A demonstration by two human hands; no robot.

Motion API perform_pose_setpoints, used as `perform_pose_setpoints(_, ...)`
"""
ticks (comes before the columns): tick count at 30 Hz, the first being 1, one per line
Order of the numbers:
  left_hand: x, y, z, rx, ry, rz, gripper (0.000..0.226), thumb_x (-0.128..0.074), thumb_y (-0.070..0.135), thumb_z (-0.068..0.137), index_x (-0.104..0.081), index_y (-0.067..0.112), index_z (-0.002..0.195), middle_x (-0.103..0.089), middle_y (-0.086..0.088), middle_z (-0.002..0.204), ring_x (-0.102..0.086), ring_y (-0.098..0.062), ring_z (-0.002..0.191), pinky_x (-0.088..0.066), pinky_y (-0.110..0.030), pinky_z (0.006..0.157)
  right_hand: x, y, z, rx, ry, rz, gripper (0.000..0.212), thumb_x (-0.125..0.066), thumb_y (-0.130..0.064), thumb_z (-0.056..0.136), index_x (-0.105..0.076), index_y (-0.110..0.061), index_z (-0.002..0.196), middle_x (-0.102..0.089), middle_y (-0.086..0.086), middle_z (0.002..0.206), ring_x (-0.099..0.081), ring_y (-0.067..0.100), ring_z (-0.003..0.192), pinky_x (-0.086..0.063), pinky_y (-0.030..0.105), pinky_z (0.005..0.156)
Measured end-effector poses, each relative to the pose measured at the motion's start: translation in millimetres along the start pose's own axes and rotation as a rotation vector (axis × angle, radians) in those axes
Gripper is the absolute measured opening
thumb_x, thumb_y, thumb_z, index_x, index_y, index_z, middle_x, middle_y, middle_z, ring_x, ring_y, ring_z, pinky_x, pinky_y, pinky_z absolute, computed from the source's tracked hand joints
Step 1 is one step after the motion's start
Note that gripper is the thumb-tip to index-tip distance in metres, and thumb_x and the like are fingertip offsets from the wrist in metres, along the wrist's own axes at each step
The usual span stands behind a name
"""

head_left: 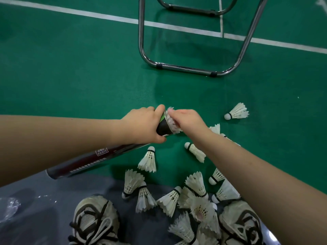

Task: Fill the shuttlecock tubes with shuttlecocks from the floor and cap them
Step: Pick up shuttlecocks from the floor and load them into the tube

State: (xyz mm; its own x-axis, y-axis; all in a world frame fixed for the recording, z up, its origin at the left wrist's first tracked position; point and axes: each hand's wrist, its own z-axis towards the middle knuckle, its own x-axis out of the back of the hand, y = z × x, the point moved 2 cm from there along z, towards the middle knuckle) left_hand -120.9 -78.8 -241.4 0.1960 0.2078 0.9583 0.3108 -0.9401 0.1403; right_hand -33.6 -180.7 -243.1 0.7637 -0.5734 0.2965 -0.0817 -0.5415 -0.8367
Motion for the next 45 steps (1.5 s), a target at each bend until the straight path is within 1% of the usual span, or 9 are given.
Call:
perform_pose_setpoints(6, 3, 8, 0, -0.060, 0.035, 0.008, 0.067, -0.062, 0.057, 0.071, -0.037, 0.018, 0.118, -0.055, -0.006, 0.100, -0.056, -0.029, 0.091, -0.045, -0.036, 0.071, 0, 6, -5, -0.114, -0.671, 0.063, 0.023, -0.062, -0.030, 0.069, -0.050, -0.026, 0.088, -0.055, -0.007, 0.081, -0.045, 0.013, 0.086, -0.028, 0.038, 0.081)
perform_pose_setpoints(10, 0, 19, -4, -0.157, 0.033, 0.073, 0.069, -0.060, 0.062, 0.070, -0.036, 0.020, 0.120, -0.054, -0.005, 0.101, -0.056, -0.028, 0.094, -0.042, -0.035, 0.072, 3, 17, -7, -0.178, -0.835, 0.130, 0.028, -0.057, -0.013, 0.061, -0.053, -0.013, 0.089, -0.058, -0.003, 0.074, -0.055, 0.008, 0.071, -0.043, 0.026, 0.077)
perform_pose_setpoints(13, -4, 18, -5, -0.144, 0.001, 0.074, 0.068, -0.061, 0.060, 0.070, -0.036, 0.020, 0.119, -0.053, -0.004, 0.100, -0.055, -0.027, 0.095, -0.043, -0.036, 0.074, -4, 18, -8, -0.169, -0.727, 0.220, 0.036, -0.054, -0.013, 0.063, -0.048, -0.011, 0.099, -0.062, -0.006, 0.064, -0.060, 0.004, 0.060, -0.049, 0.019, 0.058)
perform_pose_setpoints(18, -3, 5, -4, -0.062, 0.005, 0.070, 0.066, -0.063, 0.054, 0.072, -0.035, 0.017, 0.119, -0.054, -0.008, 0.102, -0.055, -0.030, 0.095, -0.046, -0.039, 0.077, -20, 24, -3, -0.022, -0.225, 0.441, 0.007, -0.057, -0.021, 0.073, -0.055, -0.018, 0.067, -0.051, -0.002, 0.062, -0.047, 0.009, 0.055, -0.038, 0.026, 0.057)
perform_pose_setpoints(21, -7, -3, -11, -0.060, -0.003, 0.120, 0.071, -0.063, 0.057, 0.071, -0.034, 0.016, 0.122, -0.054, -0.008, 0.103, -0.055, -0.030, 0.095, -0.047, -0.039, 0.077, -26, 36, -9, -0.036, 0.073, 0.483, 0.029, -0.047, -0.019, 0.091, -0.053, -0.012, 0.064, -0.051, 0.003, 0.059, -0.046, 0.010, 0.051, -0.038, 0.024, 0.055)
perform_pose_setpoints(26, -26, -12, -34, -0.107, -0.083, 0.200, 0.069, -0.060, 0.057, 0.073, -0.033, 0.018, 0.124, -0.052, -0.008, 0.103, -0.054, -0.029, 0.096, -0.043, -0.038, 0.076, -58, 60, -20, -0.115, 0.077, 0.284, 0.030, -0.043, -0.018, 0.091, -0.051, -0.013, 0.063, -0.052, 0.004, 0.060, -0.046, 0.016, 0.057, -0.039, 0.027, 0.058)
perform_pose_setpoints(31, -34, -35, -50, -0.033, -0.138, 0.178, 0.071, -0.060, 0.058, 0.073, -0.033, 0.017, 0.124, -0.052, -0.008, 0.103, -0.054, -0.029, 0.097, -0.044, -0.038, 0.077, -87, 79, -24, -0.279, 0.076, 0.513, 0.021, -0.041, -0.004, 0.088, -0.045, -0.013, 0.070, -0.044, 0.005, 0.067, -0.043, 0.015, 0.061, -0.043, 0.028, 0.059)
perform_pose_setpoints(38, -43, -53, -63, 0.002, -0.144, 0.169, 0.073, -0.060, 0.060, 0.074, -0.032, 0.016, 0.124, -0.051, -0.008, 0.101, -0.054, -0.029, 0.096, -0.042, -0.037, 0.074, -128, 116, -39, -0.030, -0.372, -0.357, 0.032, -0.059, -0.021, 0.085, -0.056, -0.015, 0.116, -0.057, -0.001, 0.104, -0.054, 0.017, 0.095, -0.039, 0.022, 0.078)
perform_pose_setpoints(45, -45, -54, -64, -0.015, -0.131, 0.138, 0.074, -0.060, 0.060, 0.074, -0.030, 0.017, 0.126, -0.049, -0.007, 0.100, -0.053, -0.028, 0.094, -0.042, -0.037, 0.074, -135, 108, -39, 0.375, -0.284, -1.036, 0.028, -0.048, -0.034, 0.092, -0.063, -0.018, 0.109, -0.061, 0.006, 0.114, -0.046, 0.027, 0.111, -0.036, 0.034, 0.084)
